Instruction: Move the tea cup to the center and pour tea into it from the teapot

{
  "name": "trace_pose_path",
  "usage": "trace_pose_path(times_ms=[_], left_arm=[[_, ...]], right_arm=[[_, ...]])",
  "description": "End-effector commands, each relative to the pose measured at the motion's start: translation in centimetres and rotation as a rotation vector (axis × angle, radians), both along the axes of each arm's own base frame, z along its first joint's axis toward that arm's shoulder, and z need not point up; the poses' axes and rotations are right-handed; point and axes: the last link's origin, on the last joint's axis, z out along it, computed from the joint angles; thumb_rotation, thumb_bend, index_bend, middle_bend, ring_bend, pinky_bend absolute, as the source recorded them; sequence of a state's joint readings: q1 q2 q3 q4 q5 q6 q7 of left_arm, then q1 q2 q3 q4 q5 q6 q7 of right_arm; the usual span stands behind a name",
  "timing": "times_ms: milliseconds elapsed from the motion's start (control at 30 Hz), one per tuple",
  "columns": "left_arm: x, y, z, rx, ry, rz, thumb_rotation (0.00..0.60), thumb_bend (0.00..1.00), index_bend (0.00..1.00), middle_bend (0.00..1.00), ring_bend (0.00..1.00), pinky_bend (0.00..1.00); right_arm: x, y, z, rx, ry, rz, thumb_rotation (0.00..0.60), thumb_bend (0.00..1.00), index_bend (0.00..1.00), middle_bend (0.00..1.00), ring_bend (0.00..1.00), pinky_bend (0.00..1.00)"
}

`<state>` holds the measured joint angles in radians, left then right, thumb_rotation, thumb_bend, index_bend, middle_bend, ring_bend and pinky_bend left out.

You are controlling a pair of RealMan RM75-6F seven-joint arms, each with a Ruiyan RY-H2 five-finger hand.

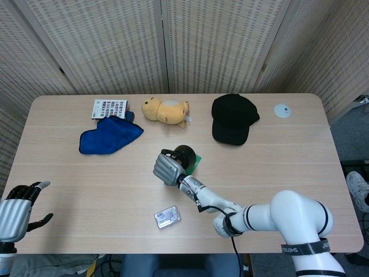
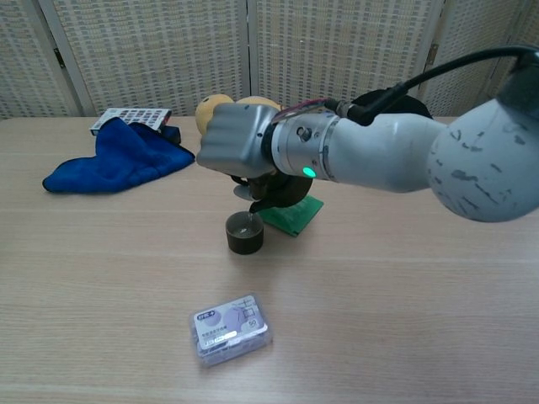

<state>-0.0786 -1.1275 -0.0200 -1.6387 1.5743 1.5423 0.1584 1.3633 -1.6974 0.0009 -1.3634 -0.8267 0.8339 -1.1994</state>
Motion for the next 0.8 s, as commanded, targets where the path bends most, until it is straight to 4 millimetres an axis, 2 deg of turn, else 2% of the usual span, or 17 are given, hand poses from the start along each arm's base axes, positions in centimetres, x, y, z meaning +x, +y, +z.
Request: trace_pose_path(times_ms=[33,800], left_arm=[[-0.03,-0.03,-0.01,0.001,0.0,0.0,0.6,0.15,0.23,0.26,0.32,0.22],[-0.24,-0.22,0.13,0.006,0.003,0.004,0.6,0.15,0.23,0.26,0.32,0.22]], right_arm=[[-0.05,0.04,-0.05,-0.001,0.006,0.002,0.409,0.51,1.0,0.97,0.92,0.57],[0.18,0.19,-0.31,-0.012,0.012,0.017,0.409,0.51,1.0,0.98,0.92,0.57]])
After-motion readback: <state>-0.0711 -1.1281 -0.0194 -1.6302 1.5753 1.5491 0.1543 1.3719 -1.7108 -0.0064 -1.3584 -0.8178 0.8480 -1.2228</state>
